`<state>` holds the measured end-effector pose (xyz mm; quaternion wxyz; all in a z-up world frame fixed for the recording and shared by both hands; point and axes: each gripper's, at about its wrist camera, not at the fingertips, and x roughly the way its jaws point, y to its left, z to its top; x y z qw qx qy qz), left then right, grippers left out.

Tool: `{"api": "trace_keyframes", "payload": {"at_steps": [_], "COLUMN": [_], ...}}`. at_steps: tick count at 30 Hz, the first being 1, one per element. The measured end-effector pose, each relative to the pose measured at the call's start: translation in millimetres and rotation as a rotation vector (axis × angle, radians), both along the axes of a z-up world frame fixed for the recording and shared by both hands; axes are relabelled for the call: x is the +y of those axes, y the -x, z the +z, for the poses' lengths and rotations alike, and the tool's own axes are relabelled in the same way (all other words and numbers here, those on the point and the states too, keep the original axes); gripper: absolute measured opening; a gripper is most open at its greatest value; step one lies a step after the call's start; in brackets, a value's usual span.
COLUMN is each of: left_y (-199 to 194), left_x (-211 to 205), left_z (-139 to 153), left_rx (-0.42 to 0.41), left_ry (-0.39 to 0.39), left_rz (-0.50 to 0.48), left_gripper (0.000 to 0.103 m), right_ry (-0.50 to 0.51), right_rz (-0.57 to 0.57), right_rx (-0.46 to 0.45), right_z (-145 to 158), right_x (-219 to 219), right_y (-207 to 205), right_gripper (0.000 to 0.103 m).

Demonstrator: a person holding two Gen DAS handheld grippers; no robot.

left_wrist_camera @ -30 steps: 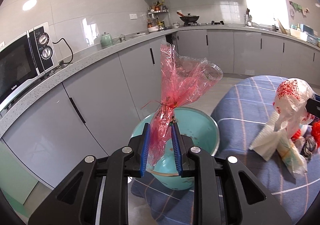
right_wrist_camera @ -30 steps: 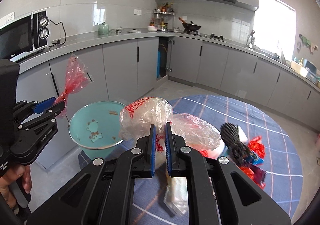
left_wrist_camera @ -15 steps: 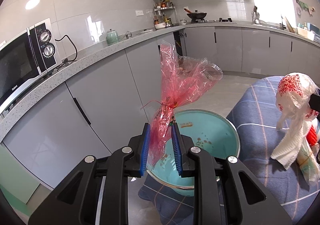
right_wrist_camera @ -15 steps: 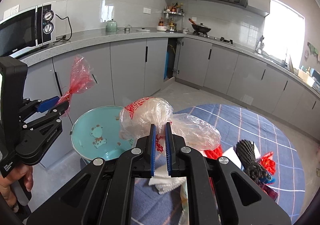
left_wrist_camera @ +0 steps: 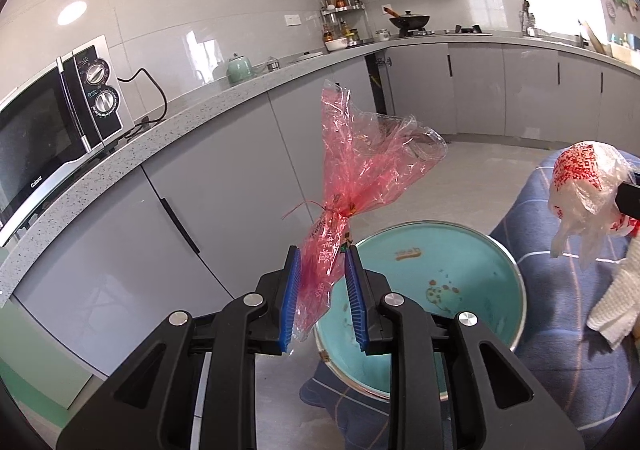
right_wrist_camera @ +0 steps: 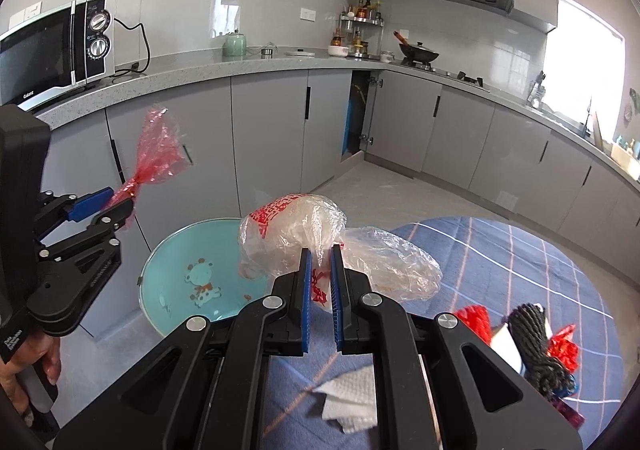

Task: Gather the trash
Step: 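Open the left tool over the teal bin to drop the red bag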

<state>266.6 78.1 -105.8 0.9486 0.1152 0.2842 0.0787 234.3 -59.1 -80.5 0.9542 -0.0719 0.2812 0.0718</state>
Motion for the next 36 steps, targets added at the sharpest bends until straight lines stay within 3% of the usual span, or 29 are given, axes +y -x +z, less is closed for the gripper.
{"api": "trace_keyframes", "payload": {"at_steps": [11,25,27,29,32,34,36], "left_y": [-18.4,-35.4,-36.8,-37.1,-36.0,-34.9,-32.9], "left_x": [13.6,2.7,2.2,1.0,-1.4,-2.6,-3.4], "left_z": [-10.0,-28.2,-30.2,-31.6,-33.3,-34.1,-33.8], "left_rx": [0.008,0.054,0.058,0.060,0.061,0.061,0.061], "left_ry": [-0.045,-0.031,-0.029,-0.030,-0.028,-0.028,-0.030], "left_rz": [0.064,0.037,0.035,0.024,0.018,0.016,0.019], "left_gripper": [0.025,0.025,0.034,0.044,0.059,0.062,0.064], "right_ry": [0.006,0.024,0.024,0.010,0.007,-0.004,-0.003], "right_rz": [-0.005,0.033,0.049,0.055,0.048,0.044,0.037], "right_rx": [0.050,0.110,0.128,0.129,0.127,0.129,0.126], "right_z": [-22.7,-44.9,-49.2,-50.8,-49.8,-48.6,-46.5], "right_x": [5.7,22.1,24.8,23.9,23.3,20.5,17.8], "right_y": [-34.3,-67.0,-70.8,-72.4,-72.3,-70.3,-66.2], "right_gripper": [0.010,0.010,0.014,0.029,0.036,0.044,0.044]}}
